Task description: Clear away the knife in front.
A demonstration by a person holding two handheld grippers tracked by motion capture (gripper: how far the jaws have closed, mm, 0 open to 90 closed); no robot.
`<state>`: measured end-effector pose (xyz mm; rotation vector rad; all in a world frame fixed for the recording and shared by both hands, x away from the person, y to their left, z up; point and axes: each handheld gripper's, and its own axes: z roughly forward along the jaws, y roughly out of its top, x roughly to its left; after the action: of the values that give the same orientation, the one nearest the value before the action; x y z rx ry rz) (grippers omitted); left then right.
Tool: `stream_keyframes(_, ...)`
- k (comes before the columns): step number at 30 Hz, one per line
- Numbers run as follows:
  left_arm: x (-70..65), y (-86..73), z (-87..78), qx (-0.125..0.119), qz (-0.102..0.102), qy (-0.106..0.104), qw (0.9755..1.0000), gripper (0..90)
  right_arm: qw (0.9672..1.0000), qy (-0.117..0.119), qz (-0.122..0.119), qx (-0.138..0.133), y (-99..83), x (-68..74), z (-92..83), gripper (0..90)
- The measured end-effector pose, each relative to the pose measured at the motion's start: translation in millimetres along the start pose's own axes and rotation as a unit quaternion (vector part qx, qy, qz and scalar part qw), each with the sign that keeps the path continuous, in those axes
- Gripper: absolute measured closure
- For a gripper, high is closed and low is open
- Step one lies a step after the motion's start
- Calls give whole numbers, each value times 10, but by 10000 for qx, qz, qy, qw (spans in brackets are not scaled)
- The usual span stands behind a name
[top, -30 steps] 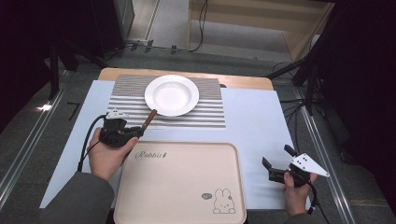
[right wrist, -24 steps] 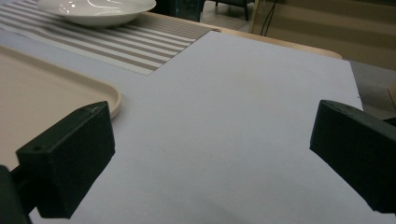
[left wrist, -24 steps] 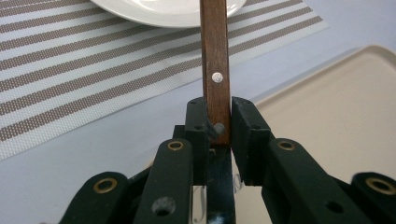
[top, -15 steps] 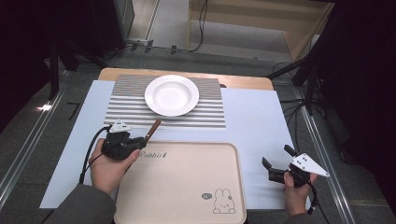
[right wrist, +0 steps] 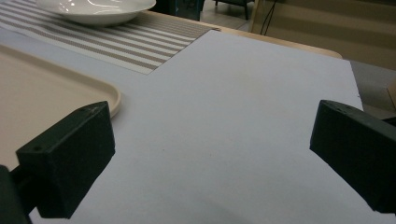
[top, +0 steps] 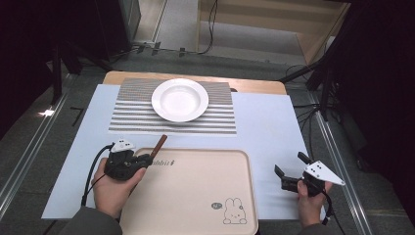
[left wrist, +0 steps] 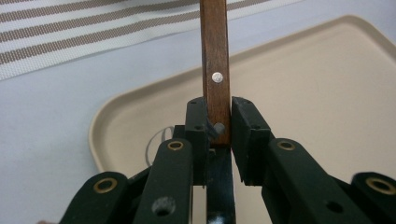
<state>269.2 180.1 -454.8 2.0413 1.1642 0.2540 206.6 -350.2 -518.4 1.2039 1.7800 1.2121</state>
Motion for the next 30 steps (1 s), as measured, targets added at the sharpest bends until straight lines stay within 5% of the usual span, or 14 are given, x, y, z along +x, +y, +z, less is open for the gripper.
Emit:
stream_keyframes(20, -88, -461, 55, 39, -377, 100, 9992, 765, 10000, -25, -12, 27, 1, 5, 4, 0)
stream_keyframes(30, -138, -513, 101, 215, -200, 406, 9987, 763, 10000, -32, -33, 31, 1, 9, 5, 0)
